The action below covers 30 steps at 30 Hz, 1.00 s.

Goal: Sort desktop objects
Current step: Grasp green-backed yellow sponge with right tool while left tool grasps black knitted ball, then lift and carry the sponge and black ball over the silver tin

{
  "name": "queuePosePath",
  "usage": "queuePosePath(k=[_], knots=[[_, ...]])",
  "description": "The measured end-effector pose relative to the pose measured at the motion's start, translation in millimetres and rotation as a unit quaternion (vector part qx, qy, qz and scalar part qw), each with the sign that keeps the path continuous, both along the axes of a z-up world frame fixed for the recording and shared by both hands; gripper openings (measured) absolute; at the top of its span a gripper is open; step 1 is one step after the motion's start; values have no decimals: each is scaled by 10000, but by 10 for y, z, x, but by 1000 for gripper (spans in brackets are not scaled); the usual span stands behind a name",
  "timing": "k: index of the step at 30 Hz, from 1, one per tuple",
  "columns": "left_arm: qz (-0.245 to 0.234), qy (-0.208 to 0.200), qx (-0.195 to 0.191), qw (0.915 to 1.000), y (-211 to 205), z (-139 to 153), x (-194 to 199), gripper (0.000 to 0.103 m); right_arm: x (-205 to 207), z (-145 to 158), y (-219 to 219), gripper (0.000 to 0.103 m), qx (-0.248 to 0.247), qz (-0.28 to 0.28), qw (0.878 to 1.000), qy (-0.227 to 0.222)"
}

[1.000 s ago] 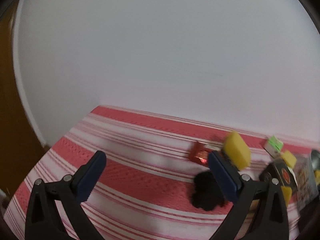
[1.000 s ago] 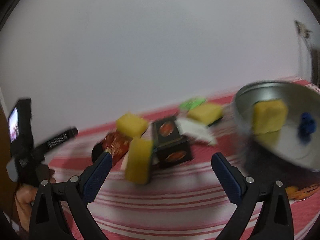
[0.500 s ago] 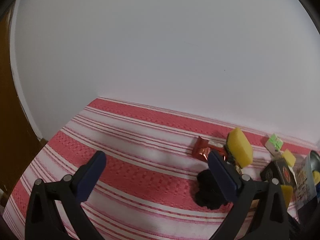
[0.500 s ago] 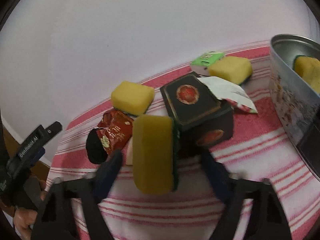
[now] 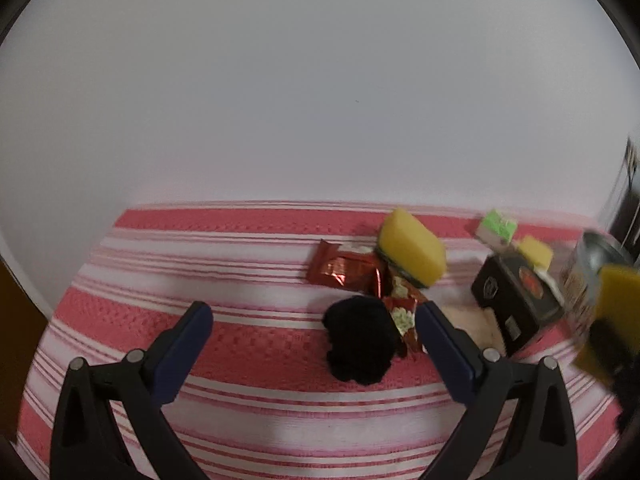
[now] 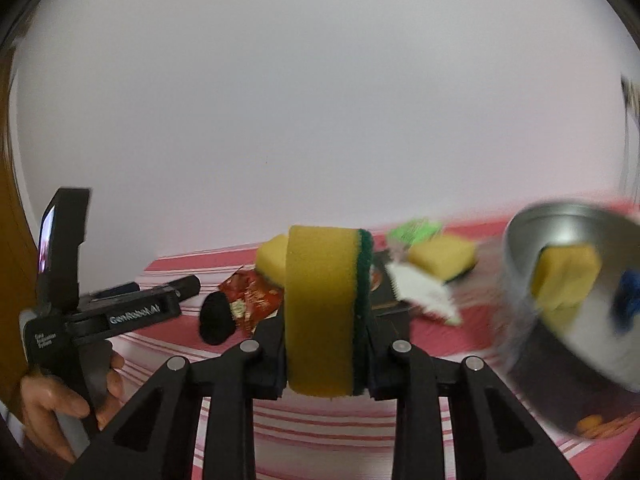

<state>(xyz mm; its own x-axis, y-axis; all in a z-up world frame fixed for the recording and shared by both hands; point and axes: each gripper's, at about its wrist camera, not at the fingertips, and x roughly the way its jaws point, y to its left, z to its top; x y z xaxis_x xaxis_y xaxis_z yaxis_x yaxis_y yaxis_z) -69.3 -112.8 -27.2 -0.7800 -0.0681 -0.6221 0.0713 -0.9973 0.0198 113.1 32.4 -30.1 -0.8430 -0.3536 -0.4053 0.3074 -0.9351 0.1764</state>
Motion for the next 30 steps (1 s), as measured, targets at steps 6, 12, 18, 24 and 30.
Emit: queuePosePath(k=[6,12,18,24,30], knots=[[96,-561,-105,9983,51,-268,-217,92,-47,-61,140,31,-164,-48,9997,-167],[-138,-689,434,9966,-1,-347,-282,56,-92,-7,169,31,-205,49,9996,-199],[-109,-701,1019,9923,-132,-345,-239,46,-167,-50,171,31,-173,58,9997,-145],[24,149,1081,9940,-221,-26,3,45,-161,27,114,31,-71,-37,9995,293],[-43,463,825,9955,-107,89,124,45,46,62,4,31,361,-139,9959,823]])
